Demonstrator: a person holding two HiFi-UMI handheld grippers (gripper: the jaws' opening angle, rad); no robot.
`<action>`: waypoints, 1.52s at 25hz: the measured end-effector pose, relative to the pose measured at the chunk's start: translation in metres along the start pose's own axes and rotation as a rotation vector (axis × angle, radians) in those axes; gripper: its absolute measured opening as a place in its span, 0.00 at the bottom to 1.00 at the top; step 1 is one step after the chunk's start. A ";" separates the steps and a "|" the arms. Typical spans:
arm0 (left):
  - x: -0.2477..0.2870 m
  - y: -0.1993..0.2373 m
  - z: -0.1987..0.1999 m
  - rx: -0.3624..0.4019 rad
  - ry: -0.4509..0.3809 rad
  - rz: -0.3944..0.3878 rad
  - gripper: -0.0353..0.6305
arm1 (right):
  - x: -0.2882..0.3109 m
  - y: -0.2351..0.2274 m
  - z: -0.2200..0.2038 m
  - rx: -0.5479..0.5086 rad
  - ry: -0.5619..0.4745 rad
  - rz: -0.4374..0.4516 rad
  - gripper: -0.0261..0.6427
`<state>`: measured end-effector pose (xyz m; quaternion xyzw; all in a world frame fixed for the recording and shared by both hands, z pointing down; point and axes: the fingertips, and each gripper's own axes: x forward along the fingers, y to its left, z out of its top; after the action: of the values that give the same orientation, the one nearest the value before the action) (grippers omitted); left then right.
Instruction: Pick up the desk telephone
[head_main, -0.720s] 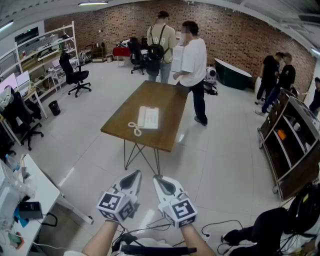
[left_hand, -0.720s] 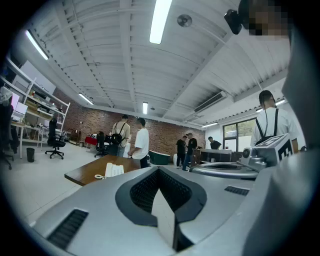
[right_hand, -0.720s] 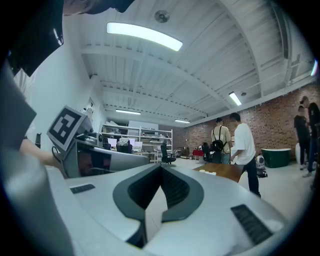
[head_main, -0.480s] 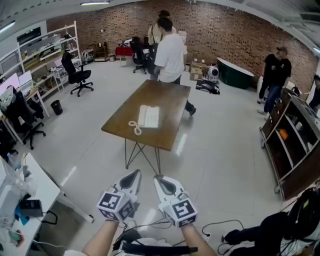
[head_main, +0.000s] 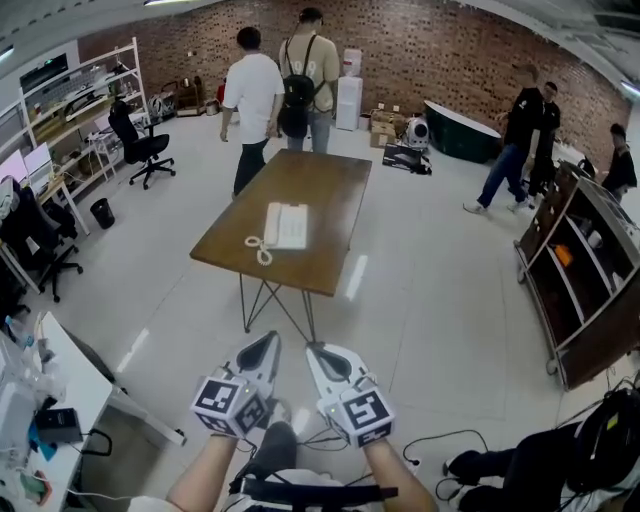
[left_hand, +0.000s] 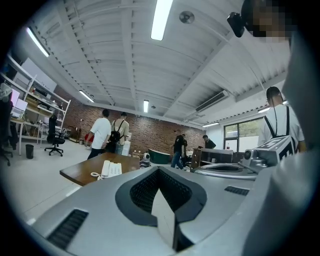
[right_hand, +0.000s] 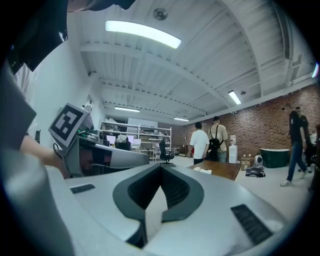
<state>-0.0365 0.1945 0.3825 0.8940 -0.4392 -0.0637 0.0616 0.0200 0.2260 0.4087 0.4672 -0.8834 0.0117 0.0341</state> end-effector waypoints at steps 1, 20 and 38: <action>0.005 0.003 -0.002 -0.006 0.011 0.001 0.05 | 0.005 -0.004 -0.002 0.002 0.007 -0.001 0.04; 0.114 0.111 -0.022 -0.066 0.044 0.034 0.05 | 0.132 -0.077 -0.018 0.007 0.078 0.005 0.04; 0.181 0.193 -0.020 -0.099 0.078 0.033 0.05 | 0.227 -0.109 -0.014 0.017 0.114 0.000 0.04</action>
<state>-0.0734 -0.0645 0.4230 0.8844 -0.4473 -0.0496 0.1237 -0.0164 -0.0215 0.4374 0.4661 -0.8799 0.0460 0.0803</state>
